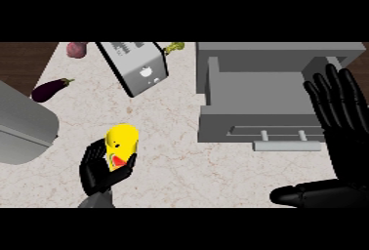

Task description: Pick up the cup, place it into the drawer and close the drawer

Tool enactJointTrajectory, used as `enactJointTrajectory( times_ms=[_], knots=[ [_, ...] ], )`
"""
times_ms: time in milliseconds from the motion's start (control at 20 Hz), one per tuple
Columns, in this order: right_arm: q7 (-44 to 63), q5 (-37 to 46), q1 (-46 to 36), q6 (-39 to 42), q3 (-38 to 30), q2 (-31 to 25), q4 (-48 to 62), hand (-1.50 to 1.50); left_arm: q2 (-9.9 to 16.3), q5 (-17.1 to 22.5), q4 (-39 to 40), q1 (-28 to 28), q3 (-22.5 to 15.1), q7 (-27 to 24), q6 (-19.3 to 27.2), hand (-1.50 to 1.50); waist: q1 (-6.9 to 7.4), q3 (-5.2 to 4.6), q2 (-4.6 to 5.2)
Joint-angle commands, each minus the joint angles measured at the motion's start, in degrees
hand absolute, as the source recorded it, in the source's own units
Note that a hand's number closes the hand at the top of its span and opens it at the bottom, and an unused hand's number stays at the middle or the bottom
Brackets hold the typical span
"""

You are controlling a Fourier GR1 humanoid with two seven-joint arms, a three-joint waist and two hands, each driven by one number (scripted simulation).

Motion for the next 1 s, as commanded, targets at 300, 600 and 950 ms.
enactJointTrajectory(
  times_ms=[300, 600, 950],
  knots=[
    [2.9, -1.1, -0.5, -0.4, -0.3, -0.4, -2.4, -1.5, 10.3, -5.2, 2.8, -3.8, -4.0, 2.3, -15.2, 1.5, -0.43, -0.05, 0.1],
    [2.3, -2.3, -1.3, 0.1, -2.3, -1.3, -1.0, -1.5, 9.2, -5.3, -4.0, -3.3, -5.2, 1.8, -18.1, 1.5, 0.35, 0.03, -0.08],
    [2.7, -4.4, 1.8, 2.0, -3.3, -2.2, -2.4, -1.5, 10.7, -6.3, -18.5, -2.5, -8.6, 11.6, -16.7, 1.5, 0.2, 0.05, -0.14]
  ],
)
